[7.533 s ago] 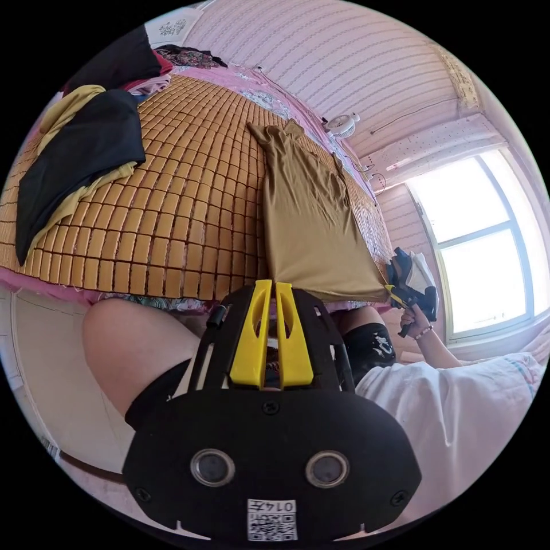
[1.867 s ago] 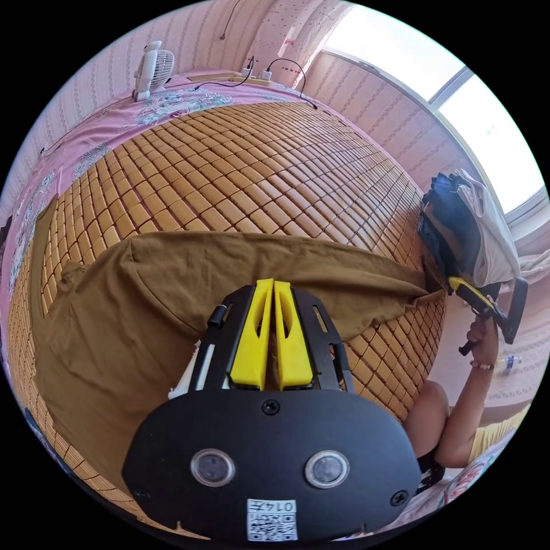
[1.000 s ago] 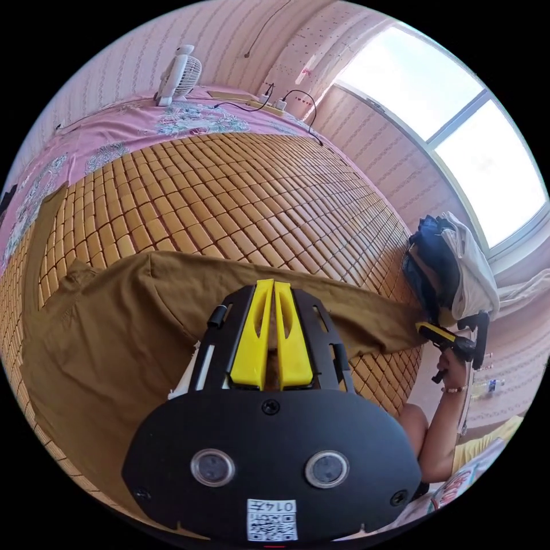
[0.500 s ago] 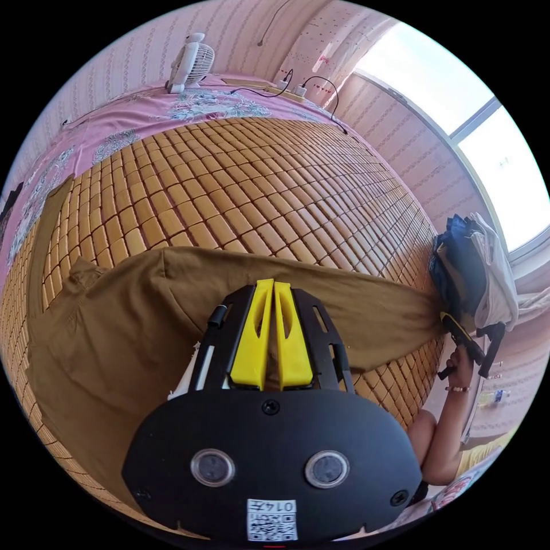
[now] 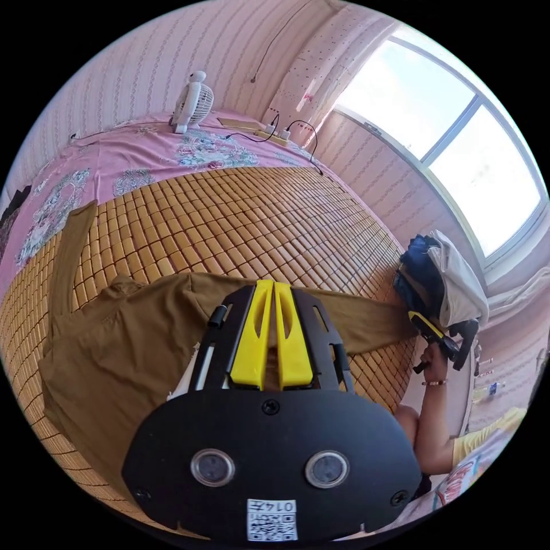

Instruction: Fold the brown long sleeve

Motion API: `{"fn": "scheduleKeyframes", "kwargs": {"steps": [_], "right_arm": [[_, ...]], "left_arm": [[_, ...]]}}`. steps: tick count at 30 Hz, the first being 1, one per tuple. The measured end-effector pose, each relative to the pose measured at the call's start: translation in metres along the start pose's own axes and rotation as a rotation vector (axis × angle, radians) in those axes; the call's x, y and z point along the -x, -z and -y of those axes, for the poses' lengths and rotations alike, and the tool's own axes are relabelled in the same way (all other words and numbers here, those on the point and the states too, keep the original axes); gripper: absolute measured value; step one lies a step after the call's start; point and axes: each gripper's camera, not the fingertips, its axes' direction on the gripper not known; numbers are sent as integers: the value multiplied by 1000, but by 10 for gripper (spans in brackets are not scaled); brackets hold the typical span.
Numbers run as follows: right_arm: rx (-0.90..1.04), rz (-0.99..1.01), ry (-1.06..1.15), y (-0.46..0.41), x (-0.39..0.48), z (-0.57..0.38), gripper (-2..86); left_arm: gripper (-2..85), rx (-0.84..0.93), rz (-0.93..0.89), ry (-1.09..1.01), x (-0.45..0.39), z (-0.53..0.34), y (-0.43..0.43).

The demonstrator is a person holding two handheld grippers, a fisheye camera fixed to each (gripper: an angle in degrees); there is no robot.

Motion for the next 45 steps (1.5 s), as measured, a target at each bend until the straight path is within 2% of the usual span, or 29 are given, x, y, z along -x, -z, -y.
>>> {"fn": "scheduleKeyframes", "kwargs": {"steps": [6, 11, 14, 17, 19, 21, 24, 27, 31, 34, 38, 40, 42, 45], "right_arm": [[-56, 175, 118, 12, 41, 19, -3], [-56, 297, 367, 34, 117, 41, 13], [-20, 397, 537, 50, 181, 50, 36], [-24, 615, 629, 58, 249, 55, 40], [52, 761, 699, 52, 315, 68, 55], [109, 795, 745, 45, 370, 80, 61], [127, 756, 832, 29, 468, 97, 67], [216, 725, 856, -4, 559, 115, 66], [341, 645, 758, -57, 655, 145, 70], [359, 606, 643, -84, 698, 163, 82], [312, 507, 643, -105, 736, 172, 83], [309, 435, 719, -117, 760, 170, 67], [234, 352, 817, -112, 776, 167, 13], [227, 374, 957, -99, 806, 170, 0]], "left_arm": [[-10, 40, 59, -19, 23, -111, 97], [-10, 76, 211, 91, 54, -251, 177], [-10, 107, 252, 129, 63, -312, 197], [-10, 122, 200, 159, 70, -352, 200], [-10, 125, 178, 165, 70, -369, 195], [-10, 129, 181, 147, 65, -381, 189], [-10, 199, 216, 112, 62, -396, 173], [-10, 160, 201, 102, 63, -408, 178], [-10, 126, 172, 107, 63, -425, 185], [-10, 97, 156, 119, 63, -437, 190], [-10, 79, 150, 109, 60, -451, 196], [-10, 75, 155, 97, 57, -456, 199], [-10, 70, 161, 84, 55, -461, 201], [-10, 77, 178, 64, 49, -467, 204]]}}
